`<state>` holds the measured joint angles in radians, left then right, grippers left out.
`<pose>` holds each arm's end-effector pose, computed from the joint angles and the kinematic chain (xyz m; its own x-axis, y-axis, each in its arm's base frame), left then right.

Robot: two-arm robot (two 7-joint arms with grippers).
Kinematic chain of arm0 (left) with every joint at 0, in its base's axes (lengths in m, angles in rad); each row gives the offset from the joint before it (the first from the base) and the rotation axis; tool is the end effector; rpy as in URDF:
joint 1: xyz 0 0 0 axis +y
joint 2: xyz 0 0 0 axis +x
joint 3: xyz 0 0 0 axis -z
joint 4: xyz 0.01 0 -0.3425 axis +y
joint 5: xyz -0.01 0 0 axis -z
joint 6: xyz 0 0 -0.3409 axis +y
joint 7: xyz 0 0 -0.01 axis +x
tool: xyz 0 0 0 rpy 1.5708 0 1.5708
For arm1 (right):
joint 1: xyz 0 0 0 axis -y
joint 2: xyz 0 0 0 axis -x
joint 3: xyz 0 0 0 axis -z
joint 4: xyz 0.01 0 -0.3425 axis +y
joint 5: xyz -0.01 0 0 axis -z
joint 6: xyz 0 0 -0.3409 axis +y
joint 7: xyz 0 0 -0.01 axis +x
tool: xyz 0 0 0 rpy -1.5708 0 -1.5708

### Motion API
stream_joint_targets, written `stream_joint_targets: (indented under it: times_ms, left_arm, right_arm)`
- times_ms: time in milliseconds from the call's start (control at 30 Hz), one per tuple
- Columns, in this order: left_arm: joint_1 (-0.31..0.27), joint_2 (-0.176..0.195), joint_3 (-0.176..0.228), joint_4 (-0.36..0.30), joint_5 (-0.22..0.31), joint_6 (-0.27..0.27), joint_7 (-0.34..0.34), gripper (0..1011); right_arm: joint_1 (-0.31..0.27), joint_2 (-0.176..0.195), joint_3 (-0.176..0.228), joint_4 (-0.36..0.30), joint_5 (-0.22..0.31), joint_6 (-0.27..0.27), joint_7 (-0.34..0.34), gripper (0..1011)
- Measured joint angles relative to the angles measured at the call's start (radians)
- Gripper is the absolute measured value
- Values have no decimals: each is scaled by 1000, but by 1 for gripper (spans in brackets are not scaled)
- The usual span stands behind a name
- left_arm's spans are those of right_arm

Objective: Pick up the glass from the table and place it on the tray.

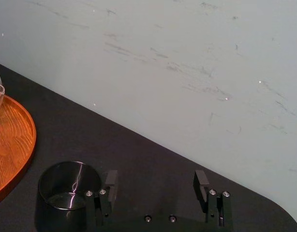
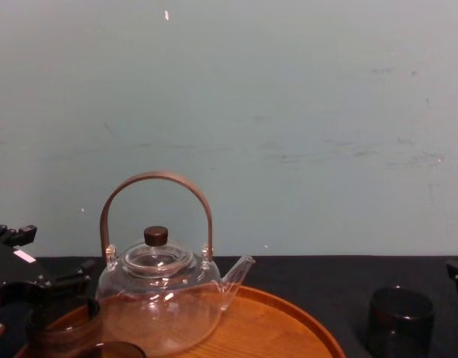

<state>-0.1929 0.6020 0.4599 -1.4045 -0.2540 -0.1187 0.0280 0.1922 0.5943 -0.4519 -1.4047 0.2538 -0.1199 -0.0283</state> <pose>0.3937 0.1023 -0.3575 0.3015 0.8789 0.3697 -0.9530 0.2897 0.0886 0.3945 -0.1011 -0.3568 0.2955 -0.8836 0.3632 0.9548 0.2859 -0.0811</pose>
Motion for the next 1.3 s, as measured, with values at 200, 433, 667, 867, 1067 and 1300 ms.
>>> stream_joint_targets:
  times_ms: [200,433,667,867,1067,1300]
  left_arm:
    - [0,0,0,0,0,0,0,1001]
    - [0,0,0,0,0,0,0,1001]
    - [0,0,0,0,0,0,0,1001]
    - [0,0,0,0,0,0,0,1001]
    - [0,0,0,0,0,0,0,1001]
    - [0,0,0,0,0,0,0,1001]
  right_arm:
    - [0,0,0,0,0,0,0,1004]
    - [0,0,0,0,0,0,0,1003]
    - [0,0,5,1,5,-3,16,1003]
    - [-39,25,37,-45,35,-16,75,1003]
    - [-118,69,73,-153,57,-12,102,1003]
    - [-215,106,116,-259,68,-6,105,1003]
